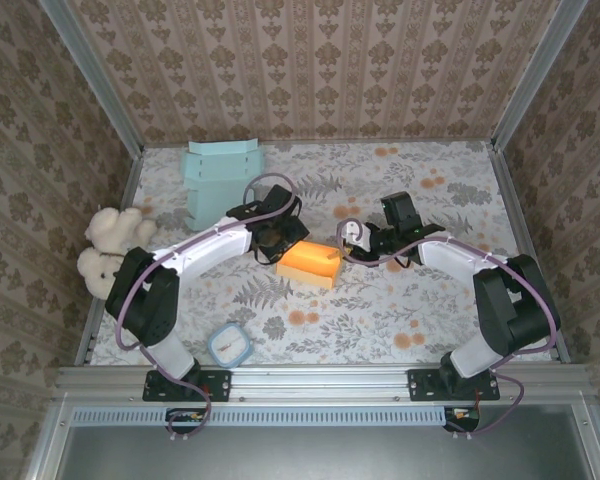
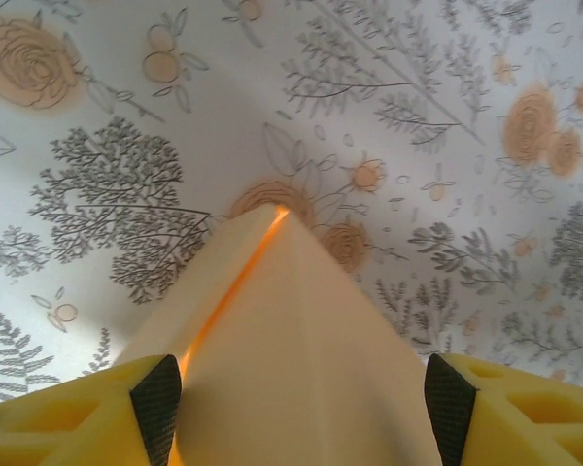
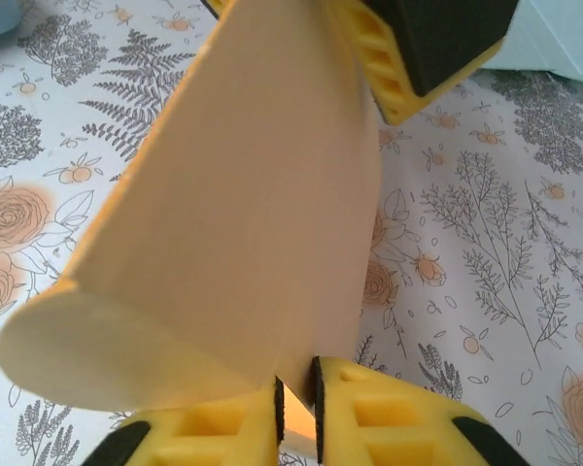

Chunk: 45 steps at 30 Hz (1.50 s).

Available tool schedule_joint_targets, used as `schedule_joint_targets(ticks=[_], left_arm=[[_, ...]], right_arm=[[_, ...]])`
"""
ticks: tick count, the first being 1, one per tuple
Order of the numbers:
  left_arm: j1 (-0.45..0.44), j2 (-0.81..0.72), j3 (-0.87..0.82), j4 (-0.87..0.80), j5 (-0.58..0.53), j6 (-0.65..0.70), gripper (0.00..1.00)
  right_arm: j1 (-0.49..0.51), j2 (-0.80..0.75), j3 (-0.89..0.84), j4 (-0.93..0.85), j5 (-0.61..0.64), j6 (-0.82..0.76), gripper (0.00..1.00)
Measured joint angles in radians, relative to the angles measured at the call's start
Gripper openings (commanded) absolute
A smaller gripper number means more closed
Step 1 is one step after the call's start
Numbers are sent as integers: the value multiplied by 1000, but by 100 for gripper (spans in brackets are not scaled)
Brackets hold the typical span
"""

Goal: Fold the paper box

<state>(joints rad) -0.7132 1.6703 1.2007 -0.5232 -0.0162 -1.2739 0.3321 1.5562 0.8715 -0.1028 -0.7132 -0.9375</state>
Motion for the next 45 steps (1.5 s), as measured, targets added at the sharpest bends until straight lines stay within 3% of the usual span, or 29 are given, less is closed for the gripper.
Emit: schedule_joint_targets(ticks=[15, 26, 29, 36, 45], left_arm=[[-6, -32, -51, -2, -39, -14, 66], [-6, -50, -57, -17, -68, -14, 66], [-6, -50, -57, -19, -68, -14, 66], [-15, -50, -57, -24, -77, -16, 67], [-26, -50, -60, -32, -94, -21, 68]], right_arm=[[-14, -61, -21, -29, 69, -9, 49], [-77, -49, -50, 124, 243, 107, 52], [-76, -48, -47, 140, 258, 175, 58], [-12, -84, -35, 149, 236, 261, 64], [98, -80, 18, 114, 231, 241, 64]])
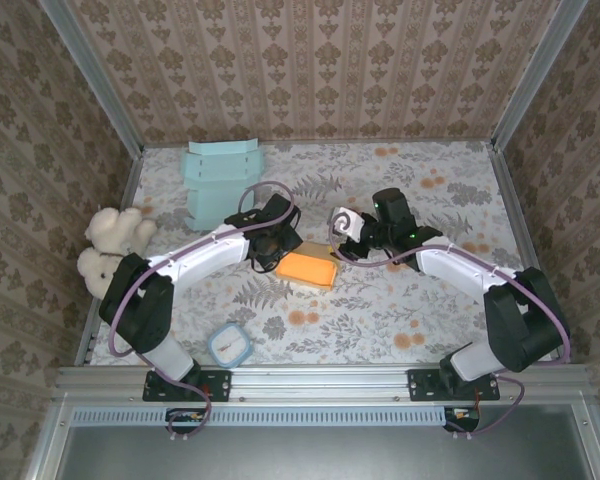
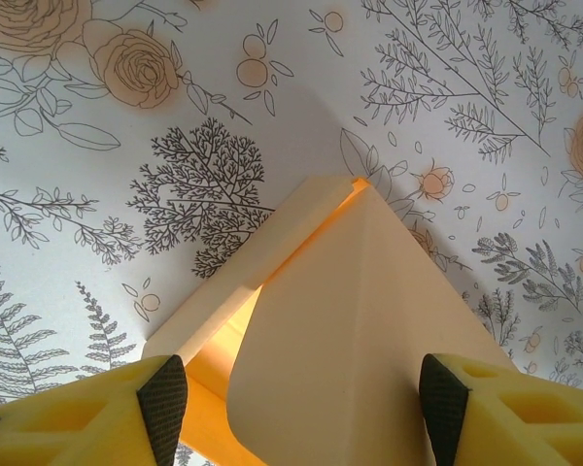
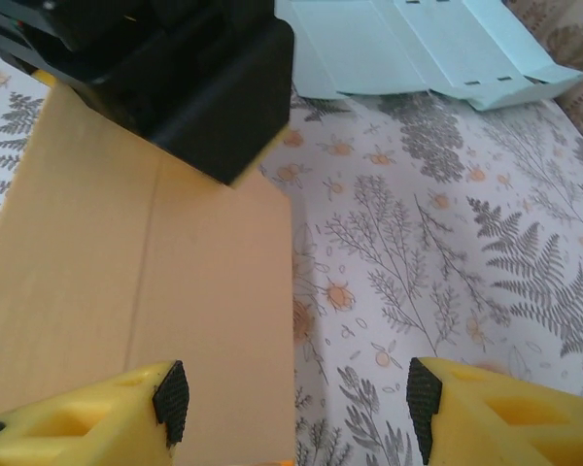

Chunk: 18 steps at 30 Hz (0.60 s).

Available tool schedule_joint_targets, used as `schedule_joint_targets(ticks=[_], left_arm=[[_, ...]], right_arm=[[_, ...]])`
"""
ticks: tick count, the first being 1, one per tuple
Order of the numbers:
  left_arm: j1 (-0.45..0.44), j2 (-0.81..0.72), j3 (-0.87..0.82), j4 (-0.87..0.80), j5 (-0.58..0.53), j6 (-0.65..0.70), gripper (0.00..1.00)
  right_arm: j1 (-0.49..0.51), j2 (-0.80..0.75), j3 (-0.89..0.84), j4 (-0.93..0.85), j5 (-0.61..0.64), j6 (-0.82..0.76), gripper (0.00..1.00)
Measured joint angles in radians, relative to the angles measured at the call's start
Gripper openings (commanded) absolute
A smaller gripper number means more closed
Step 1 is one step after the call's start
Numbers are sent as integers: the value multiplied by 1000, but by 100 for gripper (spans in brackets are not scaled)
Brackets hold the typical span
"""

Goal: Fold the paper box

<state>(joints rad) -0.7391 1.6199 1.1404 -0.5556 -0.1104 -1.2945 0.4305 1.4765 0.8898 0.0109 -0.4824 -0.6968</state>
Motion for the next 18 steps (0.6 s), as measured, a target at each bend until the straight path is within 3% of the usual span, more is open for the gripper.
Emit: schedule_joint_targets(ticks=[18], left_arm=[[-6, -49, -88, -38, -23, -11, 73]], right_arm=[[22, 83, 46, -178, -22, -148, 64]])
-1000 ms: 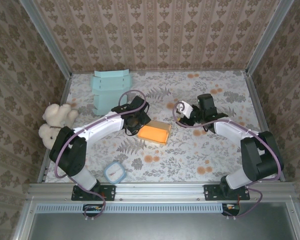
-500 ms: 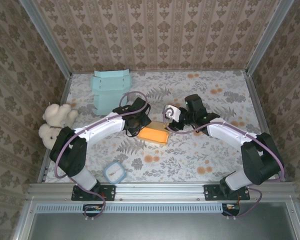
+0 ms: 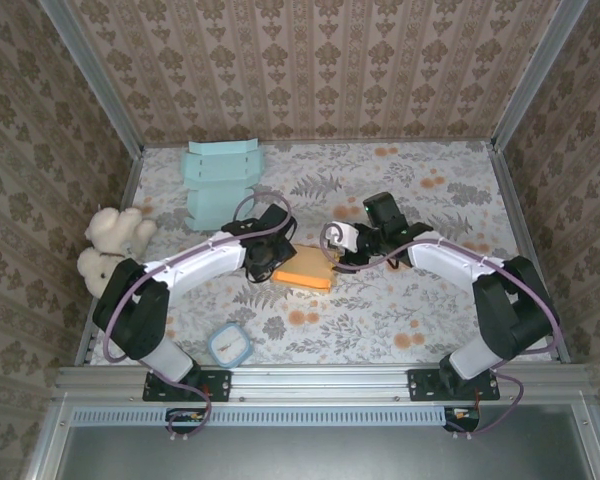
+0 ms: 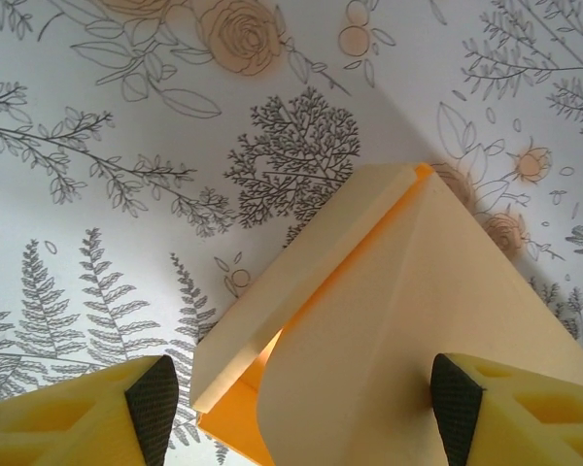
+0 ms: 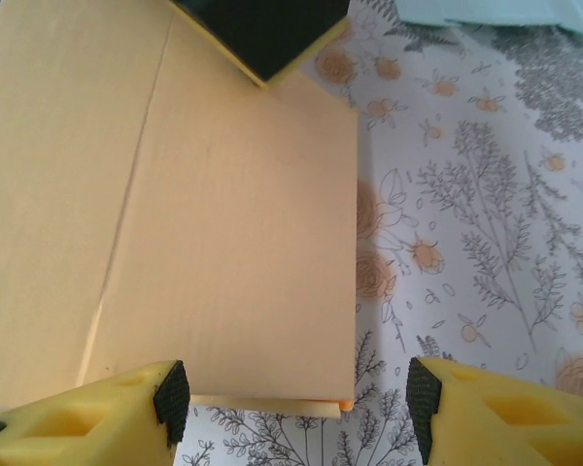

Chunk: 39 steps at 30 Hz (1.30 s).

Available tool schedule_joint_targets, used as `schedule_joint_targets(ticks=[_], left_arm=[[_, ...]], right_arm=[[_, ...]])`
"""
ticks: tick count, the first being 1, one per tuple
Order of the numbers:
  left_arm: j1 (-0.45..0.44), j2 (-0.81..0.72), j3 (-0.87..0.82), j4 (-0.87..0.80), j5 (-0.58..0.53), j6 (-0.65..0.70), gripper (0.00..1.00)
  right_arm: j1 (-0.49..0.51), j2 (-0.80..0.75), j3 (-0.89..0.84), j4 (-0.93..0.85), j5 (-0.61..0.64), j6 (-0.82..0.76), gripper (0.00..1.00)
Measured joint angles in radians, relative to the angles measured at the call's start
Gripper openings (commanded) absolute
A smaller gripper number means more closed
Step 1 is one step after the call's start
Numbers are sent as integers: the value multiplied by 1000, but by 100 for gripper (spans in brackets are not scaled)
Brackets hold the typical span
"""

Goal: Fold the paper box

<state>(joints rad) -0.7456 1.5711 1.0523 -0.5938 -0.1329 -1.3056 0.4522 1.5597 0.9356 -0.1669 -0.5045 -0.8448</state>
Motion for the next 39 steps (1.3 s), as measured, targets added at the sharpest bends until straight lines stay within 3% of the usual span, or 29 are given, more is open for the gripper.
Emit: schedule_joint_targets(ticks=[9, 14, 19, 23, 29, 35, 39], left_arm=[[0, -4, -39, 14, -1, -1, 76], [0, -4, -53, 23, -5, -1, 77], [0, -4, -71, 40, -8, 0, 78], [-2, -5, -79, 45, -20, 1, 80], [-23, -14, -136, 101, -47, -1, 80], [-42, -29, -186, 161, -78, -6, 80], [-53, -36, -203, 182, -97, -11, 80]], right_arm=[[7, 32, 13, -35, 19, -8, 64], [7, 29, 22, -34, 29, 62, 64], [13, -18, 67, -17, 88, 294, 67], [42, -101, 84, 10, 261, 623, 67], [70, -232, -71, 112, 432, 1078, 65], [156, -178, -192, 178, 457, 1266, 65], [197, -112, -196, 229, 472, 1313, 64]])
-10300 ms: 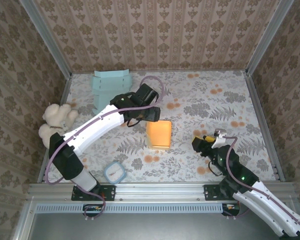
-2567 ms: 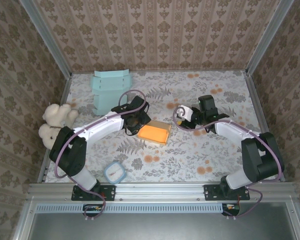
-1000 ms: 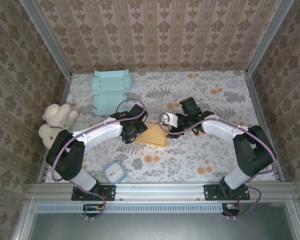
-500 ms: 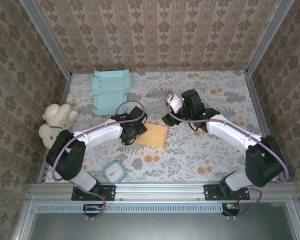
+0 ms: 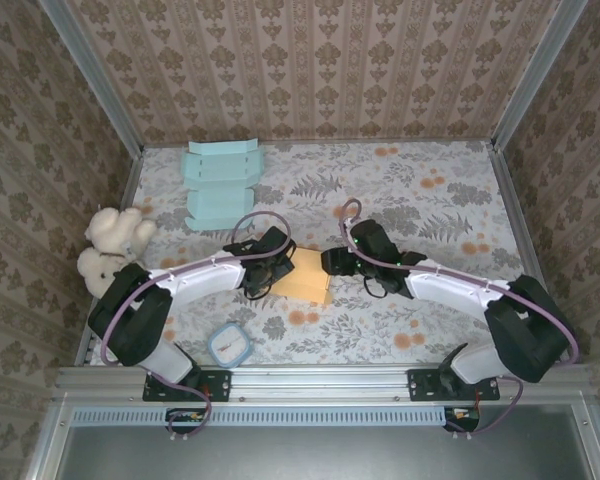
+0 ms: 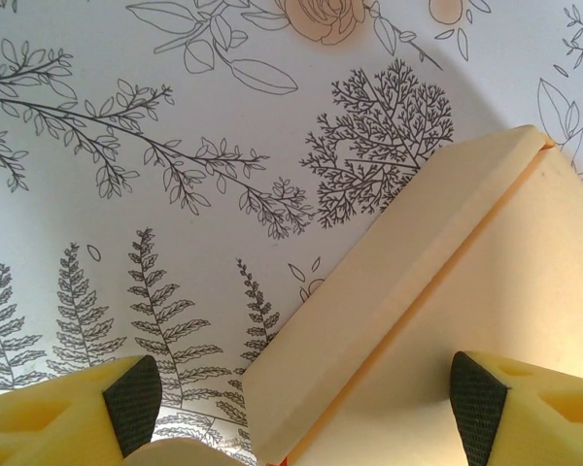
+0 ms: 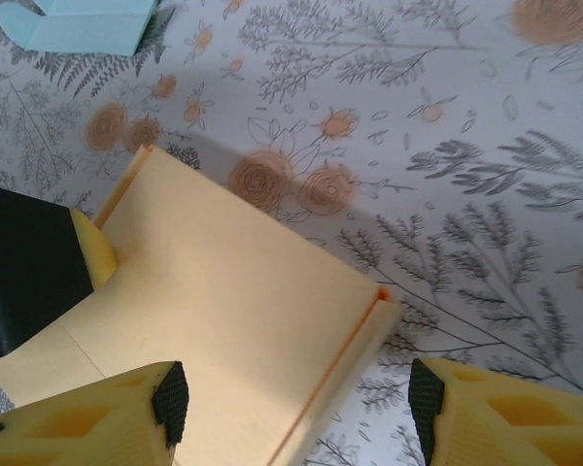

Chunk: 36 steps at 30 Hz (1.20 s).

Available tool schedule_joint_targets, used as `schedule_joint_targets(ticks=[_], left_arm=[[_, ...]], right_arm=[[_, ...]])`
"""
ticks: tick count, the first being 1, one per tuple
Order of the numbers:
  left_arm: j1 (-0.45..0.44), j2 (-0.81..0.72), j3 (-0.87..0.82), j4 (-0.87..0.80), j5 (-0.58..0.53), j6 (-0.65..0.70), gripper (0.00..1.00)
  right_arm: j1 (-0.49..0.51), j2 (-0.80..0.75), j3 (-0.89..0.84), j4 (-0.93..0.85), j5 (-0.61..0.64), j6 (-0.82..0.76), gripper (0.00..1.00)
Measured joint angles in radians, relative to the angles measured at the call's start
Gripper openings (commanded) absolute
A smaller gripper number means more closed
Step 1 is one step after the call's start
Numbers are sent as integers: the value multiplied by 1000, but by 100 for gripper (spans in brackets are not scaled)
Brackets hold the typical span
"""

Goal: Fold the paper box

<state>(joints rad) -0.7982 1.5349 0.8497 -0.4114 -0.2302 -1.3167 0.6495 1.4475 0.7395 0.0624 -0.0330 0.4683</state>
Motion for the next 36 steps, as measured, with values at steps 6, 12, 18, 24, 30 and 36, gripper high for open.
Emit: schedule_joint_targets(ticks=[6, 12, 18, 24, 30, 36], left_arm=[[-6, -13, -21, 21, -20, 0, 83], [-8, -59, -45, -31, -57, 0, 92], [-8, -170, -69, -112, -85, -1, 97], [-19, -269, -83, -111, -68, -66, 99], [-26, -251, -68, -111, -54, -117, 99], [-26, -159, -38, -66, -35, -123, 96]], right_arm=[[16, 127, 0, 59, 14, 36, 64], [22, 183, 0, 117, 34, 57, 63], [23, 186, -21, 166, 56, 63, 63], [29, 182, -45, 209, 64, 64, 63], [31, 182, -51, 224, 65, 68, 63], [32, 190, -54, 240, 65, 67, 63]])
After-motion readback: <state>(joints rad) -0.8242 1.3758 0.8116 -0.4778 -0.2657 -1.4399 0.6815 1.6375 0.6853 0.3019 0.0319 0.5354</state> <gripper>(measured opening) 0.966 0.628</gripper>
